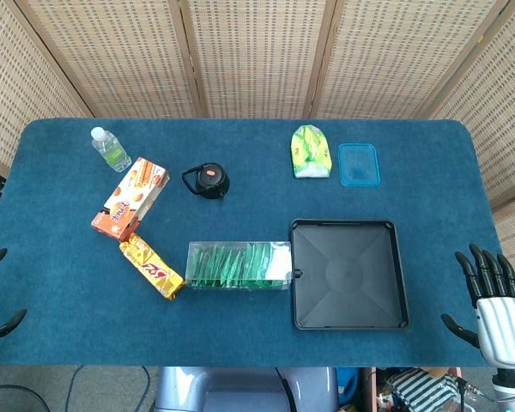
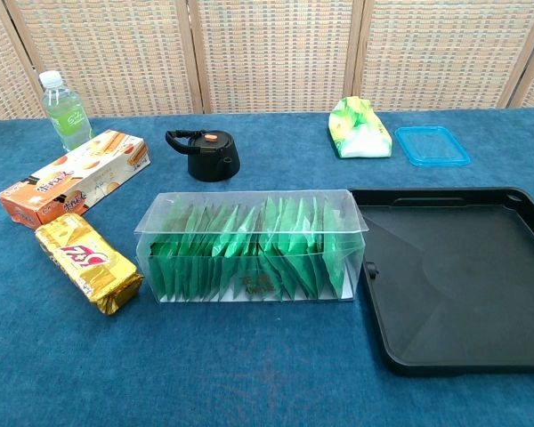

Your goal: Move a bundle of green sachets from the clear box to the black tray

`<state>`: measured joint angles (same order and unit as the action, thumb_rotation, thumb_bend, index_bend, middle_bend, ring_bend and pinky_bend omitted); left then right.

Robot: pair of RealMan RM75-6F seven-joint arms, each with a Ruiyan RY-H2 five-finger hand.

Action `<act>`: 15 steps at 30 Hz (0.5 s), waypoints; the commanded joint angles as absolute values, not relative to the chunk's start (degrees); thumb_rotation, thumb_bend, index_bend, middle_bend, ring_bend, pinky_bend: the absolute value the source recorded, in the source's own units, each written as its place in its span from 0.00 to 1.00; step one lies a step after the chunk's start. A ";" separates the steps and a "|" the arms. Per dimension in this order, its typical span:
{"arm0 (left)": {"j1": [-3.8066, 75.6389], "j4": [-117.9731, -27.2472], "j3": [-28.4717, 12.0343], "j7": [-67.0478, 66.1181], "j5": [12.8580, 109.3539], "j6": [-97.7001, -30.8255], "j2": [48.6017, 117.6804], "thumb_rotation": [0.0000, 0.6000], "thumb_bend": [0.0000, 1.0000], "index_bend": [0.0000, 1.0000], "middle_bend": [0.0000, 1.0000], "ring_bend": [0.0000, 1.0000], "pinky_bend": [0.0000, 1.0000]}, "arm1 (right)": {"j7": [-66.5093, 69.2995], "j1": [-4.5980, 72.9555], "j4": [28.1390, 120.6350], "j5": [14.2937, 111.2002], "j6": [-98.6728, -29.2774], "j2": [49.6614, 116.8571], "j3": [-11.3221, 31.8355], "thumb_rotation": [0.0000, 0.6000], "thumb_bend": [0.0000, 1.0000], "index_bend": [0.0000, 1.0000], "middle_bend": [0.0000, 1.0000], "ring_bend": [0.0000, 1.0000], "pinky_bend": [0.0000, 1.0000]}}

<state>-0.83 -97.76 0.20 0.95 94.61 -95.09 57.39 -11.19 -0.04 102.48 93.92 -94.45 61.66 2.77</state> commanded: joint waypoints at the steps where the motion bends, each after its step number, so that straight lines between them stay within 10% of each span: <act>1: -0.83 -97.72 0.18 0.82 94.56 -95.03 57.46 1.00 0.23 0.00 0.00 0.00 0.00 | -11.20 -0.04 102.53 94.01 -94.38 61.63 2.75 1.00 0.00 0.00 0.00 0.00 0.00; 15: -0.34 -97.30 -0.95 0.21 93.28 -94.68 58.10 1.00 0.23 0.00 0.00 0.00 0.00 | 1.78 10.86 101.88 97.20 -79.89 59.54 3.93 1.00 0.03 0.02 0.00 0.00 0.00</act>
